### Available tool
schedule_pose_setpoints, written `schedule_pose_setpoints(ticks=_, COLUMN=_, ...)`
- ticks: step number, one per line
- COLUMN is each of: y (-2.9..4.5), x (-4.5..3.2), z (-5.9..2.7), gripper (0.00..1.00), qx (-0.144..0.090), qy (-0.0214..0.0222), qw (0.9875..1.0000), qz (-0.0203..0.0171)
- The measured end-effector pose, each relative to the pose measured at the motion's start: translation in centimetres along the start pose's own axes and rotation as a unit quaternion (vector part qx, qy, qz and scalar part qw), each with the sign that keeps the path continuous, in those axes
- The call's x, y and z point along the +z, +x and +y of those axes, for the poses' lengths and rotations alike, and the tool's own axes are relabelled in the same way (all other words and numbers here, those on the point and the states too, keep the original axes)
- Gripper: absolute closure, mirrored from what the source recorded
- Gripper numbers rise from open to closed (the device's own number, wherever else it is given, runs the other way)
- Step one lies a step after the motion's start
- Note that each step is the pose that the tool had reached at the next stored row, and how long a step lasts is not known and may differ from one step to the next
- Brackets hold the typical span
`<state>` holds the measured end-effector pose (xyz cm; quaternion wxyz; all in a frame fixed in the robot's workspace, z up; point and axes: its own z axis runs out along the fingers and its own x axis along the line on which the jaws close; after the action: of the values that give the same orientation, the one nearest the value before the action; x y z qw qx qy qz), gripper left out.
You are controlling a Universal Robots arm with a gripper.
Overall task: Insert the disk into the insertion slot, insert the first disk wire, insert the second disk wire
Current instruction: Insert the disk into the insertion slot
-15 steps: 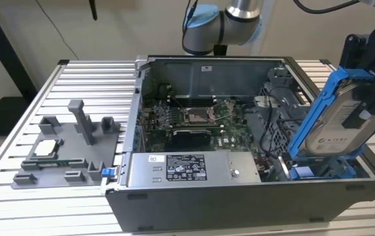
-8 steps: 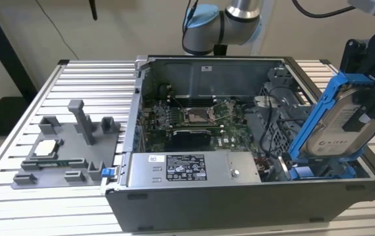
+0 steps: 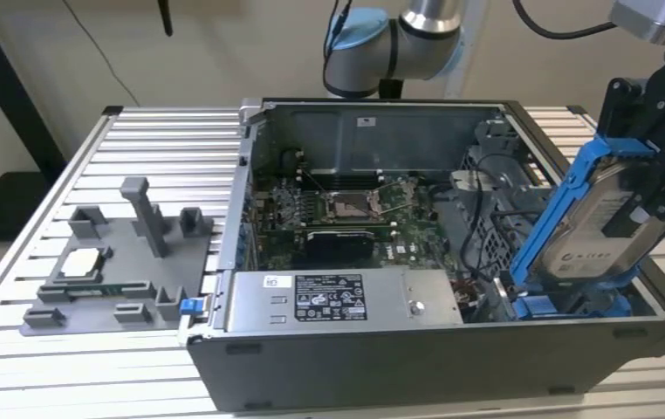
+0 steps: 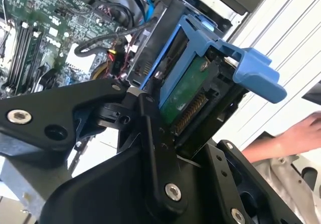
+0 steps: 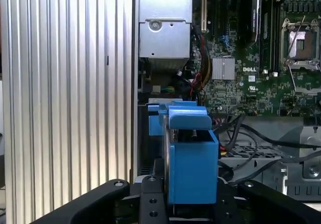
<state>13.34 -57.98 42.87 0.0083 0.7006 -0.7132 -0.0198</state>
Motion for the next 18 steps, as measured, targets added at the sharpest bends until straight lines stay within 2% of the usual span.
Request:
schedule_pose_setpoints(ticks=6, y=-0.46, x=0.49, z=-0.22, gripper=1.0, qx=0.0, qy=0.0, qw=1.0, qz=-0.0002)
schedule_pose_setpoints(ticks=18, y=-0.61, x=1.72, z=-0.49, gripper=1.0, qx=0.0, qy=0.0, qw=1.0, qz=-0.0002)
